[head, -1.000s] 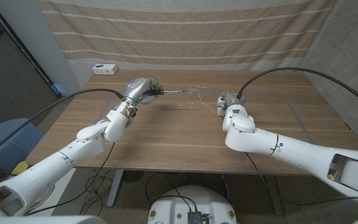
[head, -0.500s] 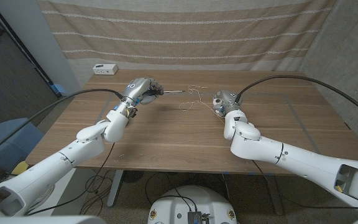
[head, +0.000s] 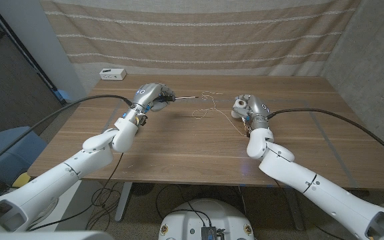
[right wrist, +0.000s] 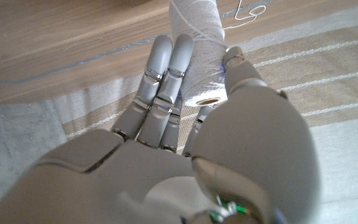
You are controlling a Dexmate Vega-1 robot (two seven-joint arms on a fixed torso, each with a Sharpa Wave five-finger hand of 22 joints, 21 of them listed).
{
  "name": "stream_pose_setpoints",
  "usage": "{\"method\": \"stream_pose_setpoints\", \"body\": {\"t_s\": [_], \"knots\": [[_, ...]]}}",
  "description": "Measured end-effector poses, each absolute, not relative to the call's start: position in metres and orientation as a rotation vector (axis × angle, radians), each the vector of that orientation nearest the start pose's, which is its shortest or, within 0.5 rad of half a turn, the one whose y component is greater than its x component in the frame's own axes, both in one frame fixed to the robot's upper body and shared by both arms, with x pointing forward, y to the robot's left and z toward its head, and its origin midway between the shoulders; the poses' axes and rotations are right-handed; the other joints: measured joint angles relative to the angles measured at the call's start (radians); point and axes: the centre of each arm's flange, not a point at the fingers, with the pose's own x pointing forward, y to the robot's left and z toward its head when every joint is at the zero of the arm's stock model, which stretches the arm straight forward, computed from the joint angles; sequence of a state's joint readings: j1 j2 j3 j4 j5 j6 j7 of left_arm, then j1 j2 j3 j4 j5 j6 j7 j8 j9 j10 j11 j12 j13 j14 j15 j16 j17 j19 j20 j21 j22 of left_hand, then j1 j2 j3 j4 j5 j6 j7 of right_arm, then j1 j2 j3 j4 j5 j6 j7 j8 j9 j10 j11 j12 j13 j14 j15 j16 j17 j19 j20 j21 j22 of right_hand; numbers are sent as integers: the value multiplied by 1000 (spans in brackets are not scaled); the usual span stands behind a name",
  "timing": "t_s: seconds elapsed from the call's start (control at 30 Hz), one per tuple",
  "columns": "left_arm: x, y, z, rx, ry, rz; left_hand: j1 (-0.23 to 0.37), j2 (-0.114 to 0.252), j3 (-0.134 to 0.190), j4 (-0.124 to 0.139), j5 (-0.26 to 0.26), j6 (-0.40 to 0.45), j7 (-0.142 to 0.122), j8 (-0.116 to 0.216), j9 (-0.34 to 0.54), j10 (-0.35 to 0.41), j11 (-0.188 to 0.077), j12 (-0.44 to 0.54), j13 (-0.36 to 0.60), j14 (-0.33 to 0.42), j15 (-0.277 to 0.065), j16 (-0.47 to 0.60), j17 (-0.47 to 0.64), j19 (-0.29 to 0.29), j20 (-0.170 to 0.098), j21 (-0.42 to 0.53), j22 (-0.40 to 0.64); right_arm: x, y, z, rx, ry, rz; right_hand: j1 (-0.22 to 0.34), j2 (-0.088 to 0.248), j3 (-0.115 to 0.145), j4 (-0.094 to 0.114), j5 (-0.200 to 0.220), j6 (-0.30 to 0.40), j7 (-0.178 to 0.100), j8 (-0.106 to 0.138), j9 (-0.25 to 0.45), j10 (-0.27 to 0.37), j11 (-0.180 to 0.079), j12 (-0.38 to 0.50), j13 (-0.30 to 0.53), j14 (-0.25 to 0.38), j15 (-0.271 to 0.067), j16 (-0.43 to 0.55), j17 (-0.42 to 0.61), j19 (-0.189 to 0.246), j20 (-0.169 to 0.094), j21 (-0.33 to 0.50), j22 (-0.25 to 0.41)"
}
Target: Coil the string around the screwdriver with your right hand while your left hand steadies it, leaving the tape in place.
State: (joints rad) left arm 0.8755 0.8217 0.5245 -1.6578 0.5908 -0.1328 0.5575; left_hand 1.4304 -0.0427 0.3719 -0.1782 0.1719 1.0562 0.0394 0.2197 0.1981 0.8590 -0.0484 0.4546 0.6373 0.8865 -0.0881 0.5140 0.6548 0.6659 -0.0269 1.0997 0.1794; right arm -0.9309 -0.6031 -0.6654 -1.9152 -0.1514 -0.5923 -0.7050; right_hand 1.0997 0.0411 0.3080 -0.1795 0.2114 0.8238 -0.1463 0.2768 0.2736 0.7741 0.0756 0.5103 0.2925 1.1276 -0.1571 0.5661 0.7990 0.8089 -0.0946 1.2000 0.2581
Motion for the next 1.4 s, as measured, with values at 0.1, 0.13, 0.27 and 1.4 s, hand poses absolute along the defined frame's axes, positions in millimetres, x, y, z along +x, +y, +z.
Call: {"method": "stream_pose_setpoints", "body": {"t_s": [0.1,0.13,0.27,1.4], "knots": [[566,252,17,1251,-1084,246,0,0,0,0,0,0,0,0,0,2,-2,0,0,0,0,-4,2,0,0,0,0,571,-199,-55,-699,-510,-407,5,-5,0,0,0,5,5,-3,5,9,9,0,0,5,-2,1,5,-3,3,5,0],[566,252,18,1250,-1084,247,0,0,0,0,-1,0,0,0,0,2,-2,0,0,0,0,-4,2,0,0,0,0,571,-198,-57,-657,-520,-390,5,-5,0,0,1,5,5,-3,6,14,14,0,0,5,-2,1,5,-6,1,7,0],[567,252,19,1245,-1084,251,0,0,0,0,2,0,0,0,0,2,-2,-4,0,2,-2,-6,2,0,0,0,0,579,-202,-69,-500,-517,-332,5,-5,0,0,8,5,5,-4,12,14,14,0,0,5,-2,0,13,-11,4,15,-3],[584,255,35,1170,-1079,286,0,0,0,0,0,2,-2,-5,0,9,5,-15,2,14,1,-16,11,-2,-2,8,0,550,-155,-11,167,-865,314,20,-20,0,0,7,10,18,-16,21,19,19,0,0,9,-6,-12,47,-18,7,73,-12]]}}
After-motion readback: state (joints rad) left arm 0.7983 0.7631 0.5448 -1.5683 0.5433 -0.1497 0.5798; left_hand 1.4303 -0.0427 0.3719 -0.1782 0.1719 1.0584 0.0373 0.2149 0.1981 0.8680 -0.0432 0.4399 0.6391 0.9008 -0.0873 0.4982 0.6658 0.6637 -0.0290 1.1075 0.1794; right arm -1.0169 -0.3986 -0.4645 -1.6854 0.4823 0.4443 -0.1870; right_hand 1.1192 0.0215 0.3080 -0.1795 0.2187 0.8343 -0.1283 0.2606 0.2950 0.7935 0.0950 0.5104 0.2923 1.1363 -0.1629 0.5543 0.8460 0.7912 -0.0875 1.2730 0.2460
